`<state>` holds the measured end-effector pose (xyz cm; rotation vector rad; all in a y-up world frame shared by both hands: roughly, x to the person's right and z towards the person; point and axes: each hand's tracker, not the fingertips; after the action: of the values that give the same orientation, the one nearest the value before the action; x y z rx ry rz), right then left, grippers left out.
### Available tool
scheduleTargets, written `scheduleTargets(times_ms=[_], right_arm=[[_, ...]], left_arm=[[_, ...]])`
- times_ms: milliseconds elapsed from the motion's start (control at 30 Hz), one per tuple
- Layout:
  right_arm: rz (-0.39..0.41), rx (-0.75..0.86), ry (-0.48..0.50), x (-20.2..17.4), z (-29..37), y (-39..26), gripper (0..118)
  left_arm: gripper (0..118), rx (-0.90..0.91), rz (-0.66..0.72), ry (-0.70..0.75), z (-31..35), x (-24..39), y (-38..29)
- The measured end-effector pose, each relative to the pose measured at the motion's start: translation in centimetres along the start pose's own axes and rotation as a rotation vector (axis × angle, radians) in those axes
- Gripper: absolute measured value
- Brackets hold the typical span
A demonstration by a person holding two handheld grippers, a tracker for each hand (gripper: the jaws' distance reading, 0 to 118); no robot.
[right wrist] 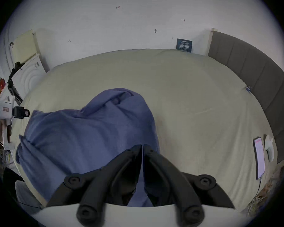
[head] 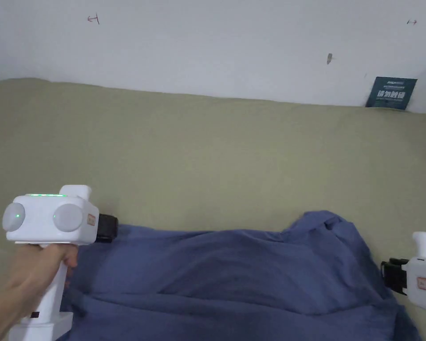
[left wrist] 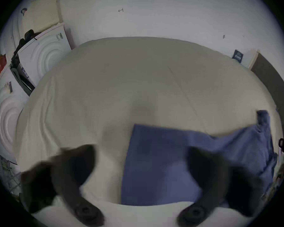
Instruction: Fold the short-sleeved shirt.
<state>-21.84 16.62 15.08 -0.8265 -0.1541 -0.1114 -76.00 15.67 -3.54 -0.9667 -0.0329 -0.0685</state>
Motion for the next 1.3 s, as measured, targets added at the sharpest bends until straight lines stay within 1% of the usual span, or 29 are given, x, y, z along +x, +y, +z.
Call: scheduleTargets(times_ms=[67, 133, 167, 200, 233, 267, 300, 333, 400, 433, 467, 533, 567, 600, 633, 667, 700, 733, 833, 867, 900, 967, 1000, 1067, 1100, 1167, 1200, 1300], right_arm=[[0.001, -0.012, -0.002, 0.6, -1.2, 0.4, 8], [0.004, -0.024, -0.023, 0.9, -2.2, 0.9, 8], [0.001, -0.026, -0.027, 1.2, -2.5, 1.2, 8], [-0.005, -0.031, -0.033, 1.4, -3.0, 1.4, 8], [-0.011, -0.036, -0.042, 1.6, -3.3, 1.7, 8], [-0.01, -0.039, -0.045, 1.4, -3.2, 2.0, 8], [-0.005, -0.046, -0.046, 1.4, -3.5, 2.3, 8], [0.005, -0.051, -0.055, 1.4, -3.8, 2.6, 8], [0.024, -0.045, -0.076, 1.5, -4.4, 3.3, 9], [0.025, -0.043, -0.083, 1.5, -4.8, 3.7, 13], [0.02, -0.043, -0.086, 1.6, -5.2, 4.1, 39], [-0.001, -0.075, -0.09, 1.3, -5.8, 5.0, 110], [-0.008, -0.118, -0.094, 1.2, -6.6, 5.4, 114], [-0.003, -0.135, -0.099, 1.2, -7.5, 5.5, 106], [0.032, -0.112, -0.095, 1.0, -7.9, 5.5, 102], [0.033, -0.109, -0.135, 1.0, -8.4, 6.2, 101], [0.052, -0.136, -0.164, 0.9, -9.3, 6.5, 101], [0.048, -0.146, -0.162, 0.9, -9.9, 6.6, 99], [0.051, -0.175, -0.141, 0.8, -11.2, 6.1, 71], [0.061, -0.193, -0.132, 0.6, -11.4, 5.8, 67], [0.064, -0.189, -0.115, 0.4, -11.4, 5.5, 58], [0.083, -0.159, -0.104, 0.4, -11.0, 5.4, 8], [0.078, -0.135, -0.061, 0.4, -10.5, 5.5, 8], [0.085, -0.092, -0.125, 0.0, -9.4, 5.7, 8], [0.089, -0.091, -0.095, 0.0, -8.8, 5.9, 7], [0.067, -0.078, -0.091, 0.1, -7.3, 6.1, 7], [0.054, -0.074, -0.073, 0.8, -6.4, 6.0, 7], [0.049, -0.045, -0.062, 1.2, -3.5, 6.0, 7]], left_arm=[[111, -0.008, -0.011, 0.048, -1.7, 0.1, 0.7], [110, -0.034, -0.007, 0.062, -3.0, 0.6, 1.1], [108, -0.056, -0.009, 0.064, -3.7, 0.7, 1.2], [102, -0.075, -0.015, 0.074, -4.3, 0.8, 1.2], [93, -0.079, -0.027, 0.084, -4.3, 1.0, 1.1], [93, -0.069, -0.028, 0.077, -4.0, 1.1, 0.9], [89, -0.048, -0.031, 0.043, -3.7, 1.2, 0.8], [80, -0.036, -0.029, 0.006, -3.2, 1.4, 0.7], [43, -0.042, -0.023, -0.025, -2.5, 1.7, 0.5], [19, -0.039, -0.027, -0.041, -2.3, 2.0, 0.4], [6, -0.037, -0.034, -0.035, -2.1, 2.4, 0.4], [6, -0.04, -0.076, -0.012, -2.3, 2.9, 0.3], [6, -0.038, -0.09, -0.01, -2.3, 3.0, 0.2], [6, -0.038, -0.091, -0.008, -2.3, 3.0, 0.1], [6, -0.04, -0.085, -0.01, -2.7, 2.8, 0.3], [6, -0.039, -0.075, -0.012, -2.6, 2.7, 0.3], [6, -0.041, -0.068, -0.015, -2.6, 2.7, 0.3], [6, -0.043, -0.07, -0.017, -2.6, 2.8, 0.3], [6, -0.044, -0.077, -0.021, -2.9, 2.6, 0.3], [6, -0.043, -0.078, -0.021, -2.9, 2.7, 0.3], [6, -0.044, -0.078, -0.022, -3.2, 2.5, 0.4], [6, -0.045, -0.084, -0.021, -3.2, 2.6, 0.4], [6, -0.042, -0.082, -0.022, -3.0, 2.6, 0.4], [6, -0.03, -0.081, -0.027, -2.7, 2.3, 0.4], [6, -0.02, -0.089, -0.028, -2.3, 2.2, 0.4], [6, -0.006, -0.083, -0.023, -1.4, 1.8, 0.4], [6, 0.004, -0.07, -0.033, -0.7, 1.5, 0.3], [6, 0.036, -0.065, -0.032, 1.6, 1.0, 0.2]])
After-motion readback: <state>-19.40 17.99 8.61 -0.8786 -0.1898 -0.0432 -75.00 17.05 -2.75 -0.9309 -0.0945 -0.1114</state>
